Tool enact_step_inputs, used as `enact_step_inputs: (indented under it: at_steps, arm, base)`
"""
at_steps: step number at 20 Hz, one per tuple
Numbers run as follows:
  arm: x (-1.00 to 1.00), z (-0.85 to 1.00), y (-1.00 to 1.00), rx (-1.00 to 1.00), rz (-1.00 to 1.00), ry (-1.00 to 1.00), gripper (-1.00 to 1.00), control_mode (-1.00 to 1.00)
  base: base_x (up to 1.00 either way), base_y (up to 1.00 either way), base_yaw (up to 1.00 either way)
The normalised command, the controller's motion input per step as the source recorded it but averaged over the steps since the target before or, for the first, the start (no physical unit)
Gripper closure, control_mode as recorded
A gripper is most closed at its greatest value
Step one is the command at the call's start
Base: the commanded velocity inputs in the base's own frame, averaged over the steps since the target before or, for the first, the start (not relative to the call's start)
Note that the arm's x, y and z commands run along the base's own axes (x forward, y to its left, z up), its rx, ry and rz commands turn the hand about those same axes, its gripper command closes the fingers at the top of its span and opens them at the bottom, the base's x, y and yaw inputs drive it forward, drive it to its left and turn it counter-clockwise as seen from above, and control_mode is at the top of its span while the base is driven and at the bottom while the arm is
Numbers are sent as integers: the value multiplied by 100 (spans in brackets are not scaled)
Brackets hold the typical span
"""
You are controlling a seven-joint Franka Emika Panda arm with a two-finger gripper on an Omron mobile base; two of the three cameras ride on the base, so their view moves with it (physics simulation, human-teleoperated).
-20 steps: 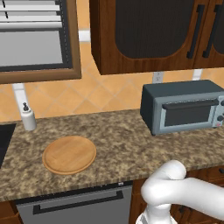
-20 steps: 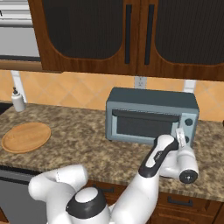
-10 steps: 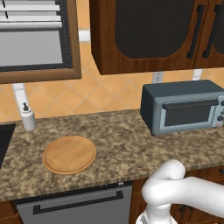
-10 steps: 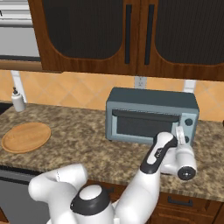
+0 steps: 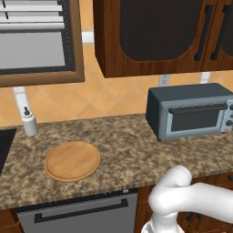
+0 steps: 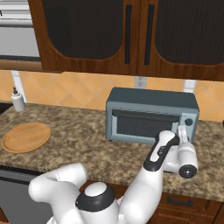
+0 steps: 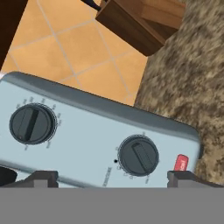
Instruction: Pick up the kebab skewer and baguette bread, and place them inside the toaster oven. Close the toaster oven door and start by setting the timer.
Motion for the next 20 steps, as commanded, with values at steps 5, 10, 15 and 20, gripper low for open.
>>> enact_step_inputs:
  at_steps: [5, 10, 15, 20]
  arm:
    - [0, -7, -10, -2, -1, 0, -100, -100]
    - [0, -11, 0, -4, -3, 0, -100, -100]
    - [4, -1, 0, -2, -4, 0, -100, -100]
    - [3, 0, 0, 0, -4, 0, -100, -100]
  base:
    - [0, 0, 0]
    - [0, 0, 0]
    - [0, 0, 0]
    - [0, 0, 0]
